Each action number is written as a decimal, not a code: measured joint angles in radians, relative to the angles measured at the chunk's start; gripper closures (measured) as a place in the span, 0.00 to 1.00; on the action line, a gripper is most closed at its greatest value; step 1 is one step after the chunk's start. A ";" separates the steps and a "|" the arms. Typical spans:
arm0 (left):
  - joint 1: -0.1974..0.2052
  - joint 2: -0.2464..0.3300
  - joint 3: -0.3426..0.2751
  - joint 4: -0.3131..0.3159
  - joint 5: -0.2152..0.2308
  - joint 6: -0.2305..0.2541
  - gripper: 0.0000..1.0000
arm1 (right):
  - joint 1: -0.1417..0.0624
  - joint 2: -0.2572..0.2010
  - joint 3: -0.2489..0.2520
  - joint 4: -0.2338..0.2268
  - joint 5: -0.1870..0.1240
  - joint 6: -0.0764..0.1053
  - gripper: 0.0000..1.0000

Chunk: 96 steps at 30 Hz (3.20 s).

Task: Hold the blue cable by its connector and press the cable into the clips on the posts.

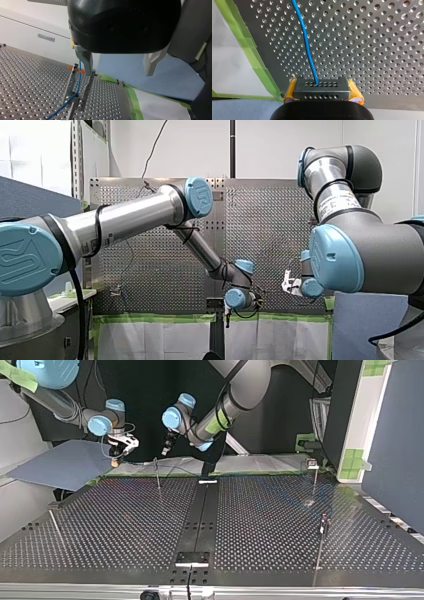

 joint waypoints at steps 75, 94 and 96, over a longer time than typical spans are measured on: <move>0.020 0.636 -0.637 0.370 -0.136 -0.100 0.00 | 0.035 0.000 0.000 -0.003 -0.013 0.133 1.00; 0.053 0.807 -0.808 0.526 -0.112 -0.143 0.00 | 0.042 -0.063 0.001 0.033 0.026 0.138 1.00; 0.056 0.823 -0.824 0.542 -0.106 -0.150 0.00 | 0.045 -0.081 0.002 0.039 0.029 0.138 1.00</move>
